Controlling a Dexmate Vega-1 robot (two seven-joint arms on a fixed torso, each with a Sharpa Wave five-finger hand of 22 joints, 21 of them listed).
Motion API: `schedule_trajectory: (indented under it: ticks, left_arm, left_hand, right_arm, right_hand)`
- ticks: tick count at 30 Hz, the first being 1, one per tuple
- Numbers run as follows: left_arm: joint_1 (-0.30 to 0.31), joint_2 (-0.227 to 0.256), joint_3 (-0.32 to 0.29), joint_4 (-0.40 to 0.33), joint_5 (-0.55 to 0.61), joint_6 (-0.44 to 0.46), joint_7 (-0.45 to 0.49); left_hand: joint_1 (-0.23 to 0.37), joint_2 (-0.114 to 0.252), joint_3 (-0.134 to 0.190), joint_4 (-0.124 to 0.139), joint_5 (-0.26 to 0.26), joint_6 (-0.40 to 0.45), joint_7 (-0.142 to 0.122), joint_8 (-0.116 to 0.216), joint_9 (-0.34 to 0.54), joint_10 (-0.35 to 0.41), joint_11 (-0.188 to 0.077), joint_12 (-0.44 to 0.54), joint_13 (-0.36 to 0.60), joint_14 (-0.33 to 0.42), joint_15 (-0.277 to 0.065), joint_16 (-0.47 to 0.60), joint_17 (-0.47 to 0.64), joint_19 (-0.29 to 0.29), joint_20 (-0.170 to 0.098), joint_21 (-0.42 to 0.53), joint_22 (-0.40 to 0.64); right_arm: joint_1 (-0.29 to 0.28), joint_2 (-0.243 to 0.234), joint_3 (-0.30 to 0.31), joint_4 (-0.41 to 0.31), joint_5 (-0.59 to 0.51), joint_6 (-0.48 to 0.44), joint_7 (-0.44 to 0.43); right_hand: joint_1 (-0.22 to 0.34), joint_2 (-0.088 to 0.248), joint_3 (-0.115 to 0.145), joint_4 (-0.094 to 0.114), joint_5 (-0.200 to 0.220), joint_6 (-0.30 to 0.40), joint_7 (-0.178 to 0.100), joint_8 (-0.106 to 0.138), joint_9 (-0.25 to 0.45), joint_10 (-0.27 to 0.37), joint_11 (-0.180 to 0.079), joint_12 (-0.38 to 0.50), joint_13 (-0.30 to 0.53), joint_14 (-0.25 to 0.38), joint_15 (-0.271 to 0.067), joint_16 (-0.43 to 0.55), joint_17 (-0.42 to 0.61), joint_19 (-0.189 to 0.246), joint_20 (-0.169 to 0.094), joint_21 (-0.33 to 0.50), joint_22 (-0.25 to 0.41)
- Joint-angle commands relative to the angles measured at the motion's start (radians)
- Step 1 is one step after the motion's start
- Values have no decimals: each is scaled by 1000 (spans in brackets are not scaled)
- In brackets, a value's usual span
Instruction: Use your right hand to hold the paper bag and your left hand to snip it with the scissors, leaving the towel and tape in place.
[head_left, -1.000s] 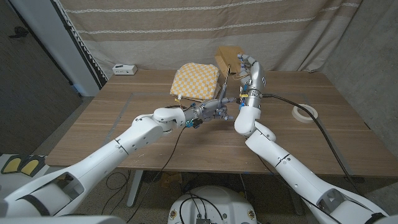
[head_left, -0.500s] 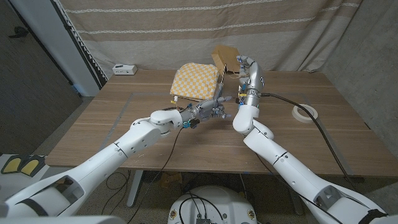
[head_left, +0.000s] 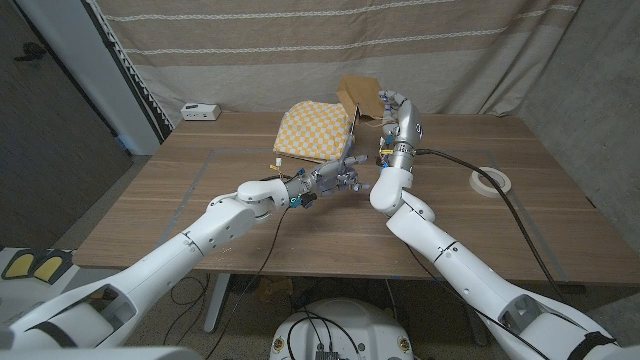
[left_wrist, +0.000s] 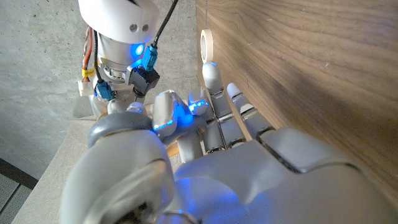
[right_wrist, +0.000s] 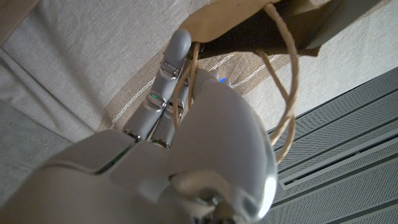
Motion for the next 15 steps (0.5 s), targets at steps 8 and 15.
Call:
schedule_trajectory:
  ticks: [8, 15]
  left_arm:
    - [-12, -20, 3, 37, -13, -6, -32]
    - [-18, -13, 14, 24, 10, -2, -29]
  left_hand:
    - [-69, -145, -4, 74, -6, 17, 36, 172, -3, 35, -37, -25, -35, 30, -111, -16, -17, 6, -15, 9, -7]
    - [-123, -244, -60, 67, 5, -18, 51, 155, -13, 23, -33, -44, -49, 19, -109, -22, -10, 3, 1, 3, -15]
  right_arm:
    - [23, -9, -18, 20, -3, -32, -8]
    - [22, -13, -18, 15, 4, -33, -3]
  right_hand:
    - [9, 0, 9, -2, 3, 9, -1, 0, -1, 7, -5, -1, 5, 27, -127, 4, 0, -5, -97, 9, -2]
    - [9, -1, 10, -2, 2, 10, 1, 0, -1, 7, -1, -1, 4, 28, -127, 3, -2, -7, -97, 12, -3]
